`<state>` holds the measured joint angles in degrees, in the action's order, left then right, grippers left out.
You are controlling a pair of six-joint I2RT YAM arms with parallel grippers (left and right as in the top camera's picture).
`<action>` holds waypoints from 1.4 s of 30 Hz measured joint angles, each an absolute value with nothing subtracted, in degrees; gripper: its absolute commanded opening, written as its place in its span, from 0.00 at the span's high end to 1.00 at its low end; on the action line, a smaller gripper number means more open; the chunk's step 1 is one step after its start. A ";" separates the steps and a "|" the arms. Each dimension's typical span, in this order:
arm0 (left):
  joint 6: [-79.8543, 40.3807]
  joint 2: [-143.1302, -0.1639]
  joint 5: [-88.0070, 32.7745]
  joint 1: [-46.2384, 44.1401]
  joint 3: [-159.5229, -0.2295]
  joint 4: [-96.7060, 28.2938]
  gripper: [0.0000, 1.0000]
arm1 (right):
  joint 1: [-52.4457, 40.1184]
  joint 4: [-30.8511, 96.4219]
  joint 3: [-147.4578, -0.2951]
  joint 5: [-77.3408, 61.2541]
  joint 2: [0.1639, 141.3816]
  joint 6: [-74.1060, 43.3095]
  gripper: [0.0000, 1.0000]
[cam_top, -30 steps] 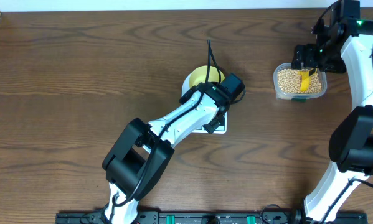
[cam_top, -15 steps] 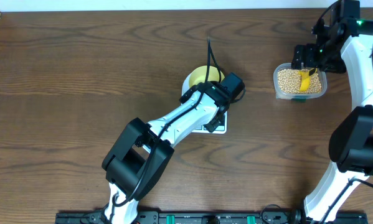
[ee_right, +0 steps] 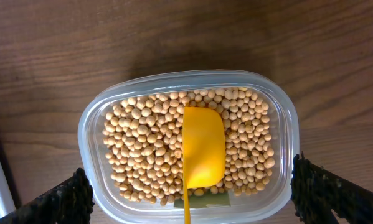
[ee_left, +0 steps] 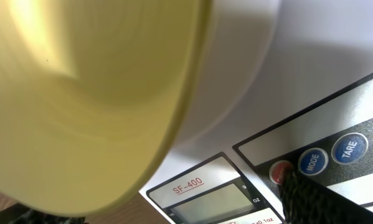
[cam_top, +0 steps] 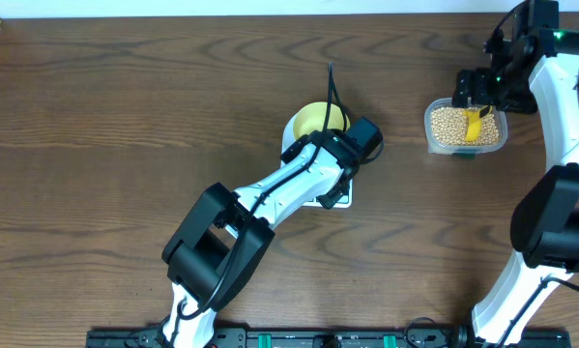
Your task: Scoop item into bowl and weigh 50g on scale
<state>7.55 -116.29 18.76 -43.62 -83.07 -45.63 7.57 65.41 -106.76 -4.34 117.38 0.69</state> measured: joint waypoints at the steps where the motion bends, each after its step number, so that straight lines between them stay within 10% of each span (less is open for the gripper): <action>1: 7.55 -116.40 18.81 -43.62 -83.07 -45.63 0.02 | 7.57 65.41 -106.76 -4.34 117.38 0.69 0.01; 42: 7.99 -117.36 19.59 -43.00 -84.16 -45.54 0.02 | 7.57 65.41 -106.76 -4.34 117.38 0.69 0.01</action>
